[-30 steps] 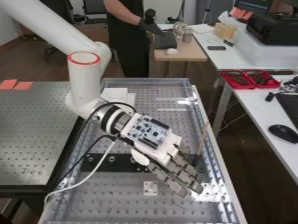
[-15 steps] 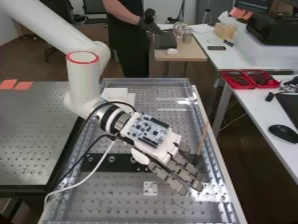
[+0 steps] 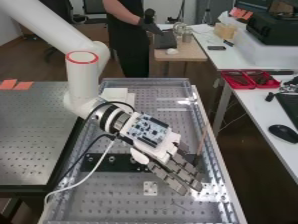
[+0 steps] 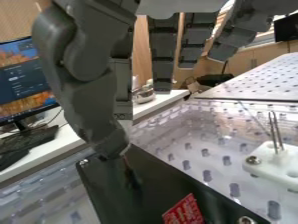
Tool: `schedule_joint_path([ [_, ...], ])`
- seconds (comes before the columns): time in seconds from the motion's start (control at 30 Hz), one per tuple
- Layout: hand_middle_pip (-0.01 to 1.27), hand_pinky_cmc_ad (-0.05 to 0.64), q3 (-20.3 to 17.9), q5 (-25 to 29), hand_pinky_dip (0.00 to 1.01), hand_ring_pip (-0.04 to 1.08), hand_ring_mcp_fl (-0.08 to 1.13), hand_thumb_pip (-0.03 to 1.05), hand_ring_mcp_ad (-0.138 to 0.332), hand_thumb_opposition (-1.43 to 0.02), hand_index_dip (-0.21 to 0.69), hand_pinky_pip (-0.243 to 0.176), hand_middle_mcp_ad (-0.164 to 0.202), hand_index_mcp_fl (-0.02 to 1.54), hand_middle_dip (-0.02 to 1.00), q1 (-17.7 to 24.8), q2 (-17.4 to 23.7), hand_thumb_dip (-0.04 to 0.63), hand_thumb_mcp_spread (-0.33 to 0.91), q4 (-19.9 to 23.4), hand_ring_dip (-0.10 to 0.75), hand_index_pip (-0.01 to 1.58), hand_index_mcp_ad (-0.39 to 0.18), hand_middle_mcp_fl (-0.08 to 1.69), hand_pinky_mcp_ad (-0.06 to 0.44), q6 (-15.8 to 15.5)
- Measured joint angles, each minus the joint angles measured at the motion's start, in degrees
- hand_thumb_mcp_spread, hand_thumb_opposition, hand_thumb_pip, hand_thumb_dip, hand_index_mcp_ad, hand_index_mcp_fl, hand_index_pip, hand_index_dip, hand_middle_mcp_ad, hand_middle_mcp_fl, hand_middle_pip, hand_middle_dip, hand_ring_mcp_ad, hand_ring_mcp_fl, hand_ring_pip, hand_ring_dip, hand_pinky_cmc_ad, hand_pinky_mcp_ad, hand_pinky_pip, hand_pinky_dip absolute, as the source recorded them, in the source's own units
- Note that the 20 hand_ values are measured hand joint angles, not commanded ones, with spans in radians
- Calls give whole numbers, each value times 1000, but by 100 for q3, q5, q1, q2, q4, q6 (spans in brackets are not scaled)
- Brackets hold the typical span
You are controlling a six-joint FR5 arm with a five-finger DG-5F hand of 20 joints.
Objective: Grab the drill bit and place it in the clear container
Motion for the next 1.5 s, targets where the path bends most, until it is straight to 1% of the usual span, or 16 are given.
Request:
schedule_joint_path([
  [0.07,117,293,-1,0,138,105,84,564,87,-956,300,-93,91,590,239,1,0,300,553,4,35,1215,-188,346,122,-25],
  [0.1,117,293,-2,1,138,101,101,564,87,-962,300,-93,91,588,239,1,1,300,552,6,35,1229,-188,342,126,-28],
  [0.3,117,291,-5,-15,138,101,98,564,89,-986,300,-93,91,607,239,4,2,300,572,41,35,1229,-188,346,122,-19],
  [0.4,115,291,-3,-6,138,101,98,541,89,-988,300,-93,91,621,239,3,1,300,569,78,35,1229,-188,342,122,-26],
  [0.53,119,291,-32,-1,140,101,99,527,89,-988,300,-93,91,654,248,-4,12,300,569,250,37,1225,-188,342,126,-18],
  [0.57,120,291,-31,1,140,105,99,504,87,-988,300,-93,91,679,253,-7,24,300,569,278,37,1215,-188,361,126,-19],
  [0.6,120,291,-29,1,140,105,99,485,87,-988,300,-89,91,691,253,-9,27,300,569,279,35,1213,-188,360,126,-21],
  [0.7,120,295,23,-4,140,101,115,483,86,-986,300,-93,91,733,253,-18,29,300,569,228,35,1169,-185,380,126,-28],
  [0.93,120,295,105,-34,143,108,117,483,87,-988,304,-89,91,733,253,-26,5,300,583,86,42,1147,-188,380,126,-23],
  [1.17,120,295,71,-36,145,108,117,483,87,-986,316,-89,91,737,253,-26,0,300,586,156,47,1154,-188,382,122,-10],
  [1.23,120,295,65,-43,145,108,117,482,87,-986,307,-89,91,770,253,-24,10,300,581,173,44,1114,-187,382,126,-8],
  [1.27,120,295,66,-47,145,108,117,466,87,-988,307,-89,91,798,253,-22,30,300,581,179,47,1084,-187,382,126,-8],
  [1.3,120,295,67,-49,147,108,117,445,87,-988,307,-89,91,805,253,-19,51,300,611,176,44,1087,-187,380,126,-14],
  [1.37,120,312,74,-56,147,108,117,440,86,-986,295,-89,91,827,253,-13,108,300,618,160,44,1059,-187,394,126,-45],
  [1.43,120,312,90,-68,147,108,113,431,87,-988,281,-89,89,855,251,-5,194,300,630,121,47,1018,-187,415,126,-112],
  [1.5,120,312,111,-79,147,108,127,433,84,-988,281,-89,93,859,251,0,269,300,634,58,44,1019,-187,415,126,-173],
])
